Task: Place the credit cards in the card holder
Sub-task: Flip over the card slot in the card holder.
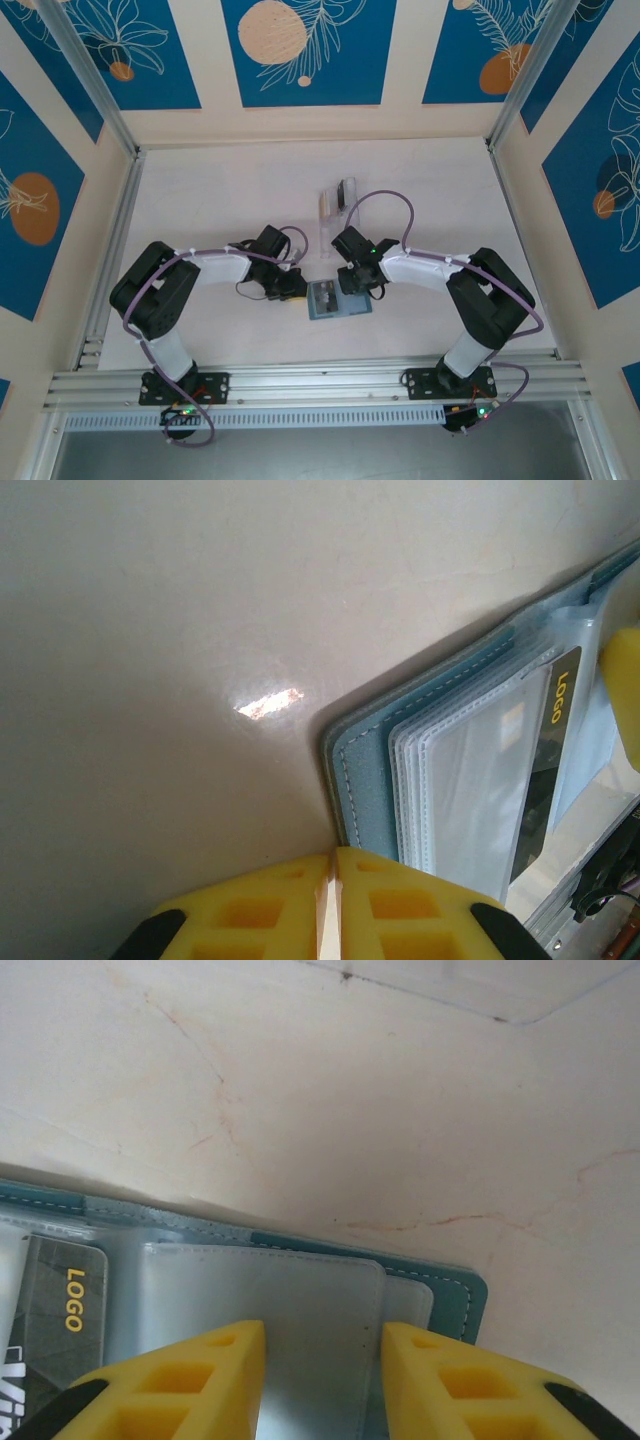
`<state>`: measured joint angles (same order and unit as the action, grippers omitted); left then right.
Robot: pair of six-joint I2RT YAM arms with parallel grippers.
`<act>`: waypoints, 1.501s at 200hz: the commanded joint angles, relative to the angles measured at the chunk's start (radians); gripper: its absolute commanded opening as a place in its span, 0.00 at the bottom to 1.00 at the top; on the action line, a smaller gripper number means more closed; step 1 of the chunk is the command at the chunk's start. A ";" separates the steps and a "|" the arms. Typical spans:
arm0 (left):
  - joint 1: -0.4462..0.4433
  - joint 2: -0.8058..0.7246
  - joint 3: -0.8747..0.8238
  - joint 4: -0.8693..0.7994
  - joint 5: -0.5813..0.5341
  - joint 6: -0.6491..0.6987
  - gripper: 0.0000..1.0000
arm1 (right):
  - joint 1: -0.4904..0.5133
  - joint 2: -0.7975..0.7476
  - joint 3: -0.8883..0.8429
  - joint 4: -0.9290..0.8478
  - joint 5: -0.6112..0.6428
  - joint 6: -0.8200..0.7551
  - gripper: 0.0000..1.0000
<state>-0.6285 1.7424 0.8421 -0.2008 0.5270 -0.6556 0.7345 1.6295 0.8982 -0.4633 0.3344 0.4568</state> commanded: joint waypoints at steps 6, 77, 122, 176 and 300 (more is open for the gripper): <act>-0.022 0.058 -0.028 0.067 0.004 -0.004 0.12 | 0.011 0.031 0.026 0.008 0.017 0.013 0.37; -0.022 0.054 -0.034 0.072 0.005 -0.004 0.12 | 0.051 0.050 0.040 -0.033 0.065 0.042 0.25; -0.022 0.046 -0.034 0.069 0.004 -0.001 0.12 | 0.052 0.043 0.028 -0.029 0.034 0.040 0.11; -0.022 0.060 -0.031 0.067 0.003 0.008 0.12 | 0.062 -0.003 0.060 -0.086 0.054 0.030 0.00; -0.061 0.075 -0.040 0.106 -0.005 -0.024 0.12 | 0.123 0.032 0.226 -0.226 0.038 0.001 0.00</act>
<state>-0.6304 1.7435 0.8345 -0.1856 0.5274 -0.6716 0.8474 1.6402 1.0939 -0.6361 0.3847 0.4599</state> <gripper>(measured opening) 0.124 0.050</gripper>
